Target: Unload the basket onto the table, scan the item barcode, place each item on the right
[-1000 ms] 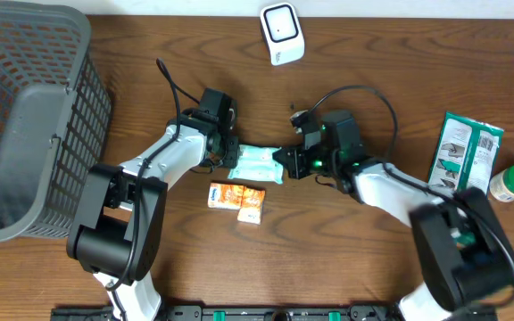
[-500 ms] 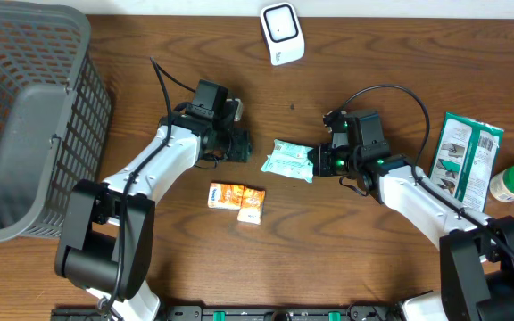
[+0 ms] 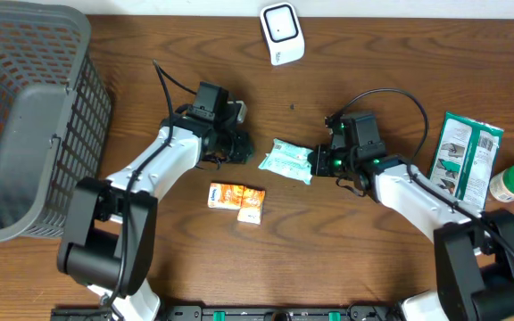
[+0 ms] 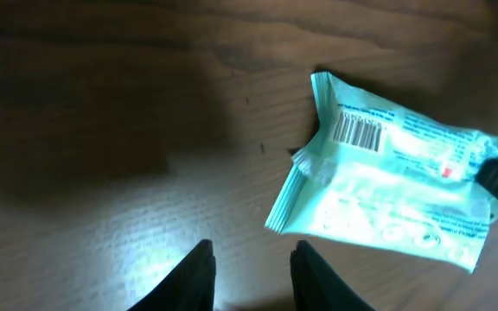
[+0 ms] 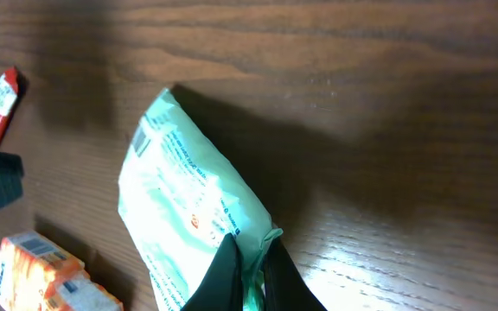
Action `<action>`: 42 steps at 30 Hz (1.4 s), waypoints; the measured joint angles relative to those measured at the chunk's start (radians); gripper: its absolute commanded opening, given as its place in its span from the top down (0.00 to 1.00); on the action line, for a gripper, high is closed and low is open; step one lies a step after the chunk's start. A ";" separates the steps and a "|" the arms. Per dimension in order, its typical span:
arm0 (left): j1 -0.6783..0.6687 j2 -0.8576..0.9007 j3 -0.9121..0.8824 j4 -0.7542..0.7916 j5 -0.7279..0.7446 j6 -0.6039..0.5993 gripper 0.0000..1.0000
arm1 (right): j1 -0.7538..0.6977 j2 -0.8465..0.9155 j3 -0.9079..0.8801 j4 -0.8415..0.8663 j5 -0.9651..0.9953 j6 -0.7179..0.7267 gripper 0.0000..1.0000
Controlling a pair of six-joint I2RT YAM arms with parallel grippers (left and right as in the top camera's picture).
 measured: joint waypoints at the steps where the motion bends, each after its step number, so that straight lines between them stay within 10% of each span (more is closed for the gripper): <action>1: -0.003 0.013 -0.001 0.014 0.000 0.000 0.69 | 0.005 0.014 0.000 0.004 -0.001 0.016 0.99; 12: -0.018 0.114 -0.003 0.096 0.007 0.001 0.70 | 0.068 0.106 0.000 0.087 -0.074 0.093 0.57; 21: -0.014 0.130 0.004 0.114 0.035 0.003 0.70 | 0.023 0.106 0.043 -0.019 -0.187 -0.033 0.41; 42: -0.016 0.131 0.005 0.111 0.023 0.022 0.70 | -0.172 0.252 0.140 -0.034 -0.458 -0.541 0.31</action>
